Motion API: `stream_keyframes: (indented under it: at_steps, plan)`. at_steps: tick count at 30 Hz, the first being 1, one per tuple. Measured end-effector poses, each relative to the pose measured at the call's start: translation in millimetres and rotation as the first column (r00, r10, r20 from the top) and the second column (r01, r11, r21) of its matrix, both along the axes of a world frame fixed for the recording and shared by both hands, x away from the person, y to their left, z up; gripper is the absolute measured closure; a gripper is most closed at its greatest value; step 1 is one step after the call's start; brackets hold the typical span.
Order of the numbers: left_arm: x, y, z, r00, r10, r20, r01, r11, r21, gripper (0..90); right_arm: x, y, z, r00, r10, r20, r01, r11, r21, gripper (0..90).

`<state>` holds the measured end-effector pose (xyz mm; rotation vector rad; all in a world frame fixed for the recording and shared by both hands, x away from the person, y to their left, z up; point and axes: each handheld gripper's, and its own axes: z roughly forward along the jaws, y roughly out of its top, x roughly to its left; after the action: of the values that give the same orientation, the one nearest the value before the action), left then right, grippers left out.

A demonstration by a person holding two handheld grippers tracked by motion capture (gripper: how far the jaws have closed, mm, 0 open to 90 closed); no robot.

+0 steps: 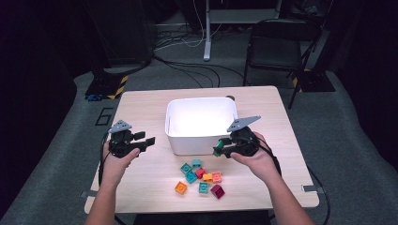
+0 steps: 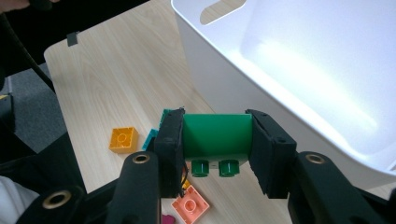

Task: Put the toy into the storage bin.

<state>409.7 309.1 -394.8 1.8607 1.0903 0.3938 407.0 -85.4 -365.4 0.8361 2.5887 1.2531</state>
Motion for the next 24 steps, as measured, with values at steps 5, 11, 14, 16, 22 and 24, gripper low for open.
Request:
stream_keyframes:
  at_steps: [5, 11, 14, 16, 22, 24]
  plan:
    - [-0.4, 1.3, 1.1, 1.0, -0.002, -0.001, 0.002, 1.0, -0.005, 43.0, 5.6, 1.2, 13.8, 0.9999, 0.012, -0.004, -0.012, 1.0, -0.002, 58.3]
    - [-0.8, 1.5, 1.6, 1.0, 0.001, -0.002, -0.001, 0.9999, -0.011, 43.1, 14.1, 5.3, 28.6, 0.9997, 0.022, 0.009, -0.022, 1.0, -0.004, 58.3]
    - [-0.4, 2.4, 1.6, 1.0, 0.0, 0.0, 0.0, 1.0, -0.009, 43.1, 21.7, 8.7, 35.5, 0.9995, 0.023, 0.021, -0.023, 1.0, -0.004, 58.3]
    - [-0.1, 3.0, 1.4, 1.0, 0.0, 0.0, 0.0, 0.9999, -0.011, 43.1, 26.8, 11.3, 38.0, 0.9995, 0.018, 0.028, -0.018, 1.0, -0.013, 58.3]
    - [0.7, 5.0, 0.4, 1.0, 0.006, -0.002, -0.006, 0.9998, -0.017, 43.1, 45.5, 22.2, 44.2, 0.9991, 0.008, 0.041, -0.007, 1.0, -0.025, 58.3]
    - [0.7, 5.6, 0.4, 1.0, 0.008, -0.002, -0.009, 0.9998, -0.016, 43.1, 51.8, 26.1, 46.1, 0.9994, 0.006, 0.034, -0.005, 1.0, -0.016, 58.3]
